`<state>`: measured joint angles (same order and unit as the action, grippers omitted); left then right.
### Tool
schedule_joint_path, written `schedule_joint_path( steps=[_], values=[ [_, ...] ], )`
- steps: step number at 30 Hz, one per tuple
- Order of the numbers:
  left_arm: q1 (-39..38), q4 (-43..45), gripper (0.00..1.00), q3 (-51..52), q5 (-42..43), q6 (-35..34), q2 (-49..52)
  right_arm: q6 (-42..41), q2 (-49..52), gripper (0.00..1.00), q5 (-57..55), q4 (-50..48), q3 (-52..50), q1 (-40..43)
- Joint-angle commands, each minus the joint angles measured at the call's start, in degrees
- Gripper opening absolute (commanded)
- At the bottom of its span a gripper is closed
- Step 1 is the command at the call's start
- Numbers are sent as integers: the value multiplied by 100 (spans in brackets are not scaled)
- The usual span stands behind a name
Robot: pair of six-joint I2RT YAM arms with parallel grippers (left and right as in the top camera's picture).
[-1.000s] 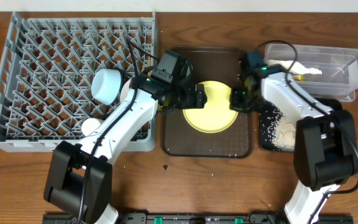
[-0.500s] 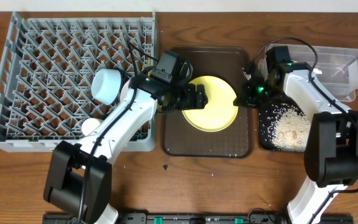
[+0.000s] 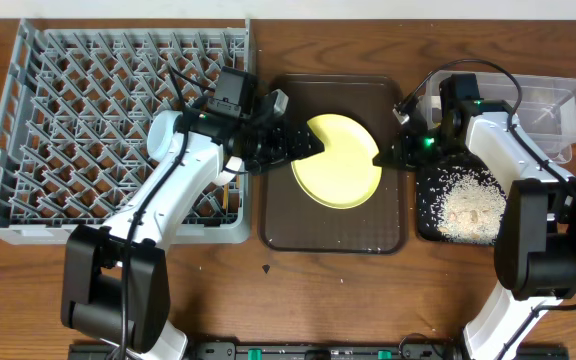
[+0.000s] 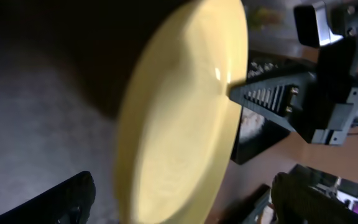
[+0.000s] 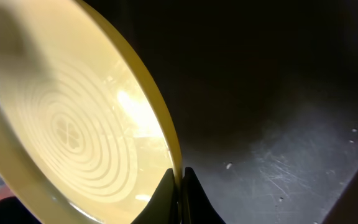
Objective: Sort waste into correct bins and load items into the dishwasher
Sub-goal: 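Release the right gripper and carry the plate left to the rack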
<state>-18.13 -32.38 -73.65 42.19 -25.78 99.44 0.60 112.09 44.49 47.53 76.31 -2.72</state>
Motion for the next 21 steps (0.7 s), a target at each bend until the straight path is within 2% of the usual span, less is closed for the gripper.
schedule_joint_path(
  steps=[1, 3, 6, 8, 10, 14, 15, 16, 18, 21],
  values=[
    [-44, -15, 91, 28, 275, -44, 15, 258, -260, 1, 568, 22, -42, 85],
    [-59, -11, 90, 28, 391, -44, 15, 275, -306, 1, 699, 24, -42, 85],
    [-59, -13, 75, 28, 520, -42, 15, 273, -439, 1, 754, 22, -42, 83],
    [-59, -13, 69, 28, 520, -42, 15, 273, -527, 1, 767, 22, -42, 83],
    [-59, -13, 57, 28, 520, -44, 15, 275, -636, 1, 765, 26, -42, 83],
    [-59, -7, 25, 22, 520, -46, -2, 306, -833, 2, 721, 103, -42, 83],
    [-57, -4, 20, 20, 518, -46, -35, 337, -874, 9, 702, 129, -42, 83],
    [-46, -4, 15, 2, 474, -44, -120, 334, -955, 26, 634, 186, -42, 85],
    [-11, -15, 8, -37, 72, -44, -483, 369, -1178, 48, 612, 302, -42, 101],
    [114, -166, 8, -39, -883, -9, -1123, 376, -1569, 52, 267, 437, -42, 138]
  ],
)
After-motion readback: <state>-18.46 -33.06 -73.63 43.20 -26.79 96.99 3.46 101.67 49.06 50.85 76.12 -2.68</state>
